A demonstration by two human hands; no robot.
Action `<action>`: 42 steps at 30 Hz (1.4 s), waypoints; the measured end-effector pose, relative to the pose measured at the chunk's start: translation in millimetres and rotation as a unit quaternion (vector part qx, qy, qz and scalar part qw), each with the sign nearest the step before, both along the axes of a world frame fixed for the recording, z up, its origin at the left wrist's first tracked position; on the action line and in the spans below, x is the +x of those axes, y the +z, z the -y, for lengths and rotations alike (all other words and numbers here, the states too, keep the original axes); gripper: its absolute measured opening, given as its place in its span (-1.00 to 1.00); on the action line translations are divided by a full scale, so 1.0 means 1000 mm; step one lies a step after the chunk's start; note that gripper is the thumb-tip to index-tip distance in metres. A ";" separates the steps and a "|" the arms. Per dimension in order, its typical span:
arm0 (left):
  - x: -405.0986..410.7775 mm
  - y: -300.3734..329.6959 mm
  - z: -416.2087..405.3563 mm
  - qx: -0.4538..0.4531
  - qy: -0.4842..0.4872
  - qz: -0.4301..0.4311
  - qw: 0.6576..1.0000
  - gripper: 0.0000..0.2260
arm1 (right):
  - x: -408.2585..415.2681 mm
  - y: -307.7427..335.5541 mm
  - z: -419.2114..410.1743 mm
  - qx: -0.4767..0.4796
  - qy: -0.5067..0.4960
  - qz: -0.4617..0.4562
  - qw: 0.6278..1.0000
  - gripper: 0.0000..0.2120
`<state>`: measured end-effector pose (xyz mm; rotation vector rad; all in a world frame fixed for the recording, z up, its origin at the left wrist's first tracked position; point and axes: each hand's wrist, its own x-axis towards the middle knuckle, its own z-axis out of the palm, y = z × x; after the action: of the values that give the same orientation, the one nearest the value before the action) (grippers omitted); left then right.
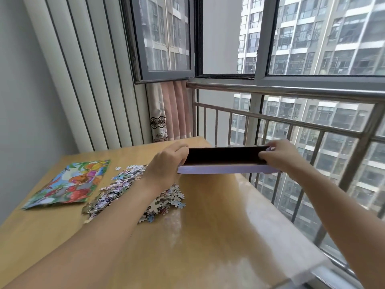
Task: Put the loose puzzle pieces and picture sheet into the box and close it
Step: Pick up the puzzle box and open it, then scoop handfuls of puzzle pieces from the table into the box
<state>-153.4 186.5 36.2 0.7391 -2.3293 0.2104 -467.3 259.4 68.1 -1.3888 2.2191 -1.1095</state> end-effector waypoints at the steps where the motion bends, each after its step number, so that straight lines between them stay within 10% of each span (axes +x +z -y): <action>1: 0.002 0.000 -0.001 0.019 -0.002 -0.001 1.000 -0.59 | -0.004 0.002 0.002 -0.019 0.000 -0.004 1.000 -0.92; 8: 0.015 -0.015 -0.015 0.212 -0.005 0.010 0.977 -0.60 | -0.023 -0.037 0.007 -0.012 0.028 0.042 0.999 -0.82; 15: -0.015 -0.065 -0.030 0.221 0.066 -0.029 0.973 -0.66 | -0.025 -0.093 0.018 -0.040 -0.019 0.133 0.990 -0.76; 21: -0.029 -0.097 -0.039 0.269 0.153 -0.107 0.945 -0.65 | -0.016 -0.113 0.010 0.002 0.006 0.089 0.996 -0.75; 25: -0.027 -0.112 -0.038 0.283 0.150 -0.141 0.937 -0.66 | 0.010 -0.115 -0.007 -0.052 -0.024 -0.116 0.992 -0.56; 29: -0.016 -0.108 -0.039 0.277 0.126 -0.144 0.942 -0.68 | 0.069 -0.100 -0.015 -0.221 0.144 -0.186 0.947 -0.41; 38: 0.089 -0.073 -0.028 0.191 0.191 -0.283 0.920 -0.80 | 0.198 -0.067 0.041 -0.110 0.350 -0.088 0.926 -0.61; 42: 0.143 -0.081 -0.019 0.217 0.248 -0.232 0.915 -0.75 | 0.232 -0.060 0.058 0.041 0.412 -0.201 0.888 -0.17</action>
<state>-10.8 205.2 -45.0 1.4263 -1.7097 -0.2541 -235.8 201.5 8.0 -2.3439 1.5229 -0.4367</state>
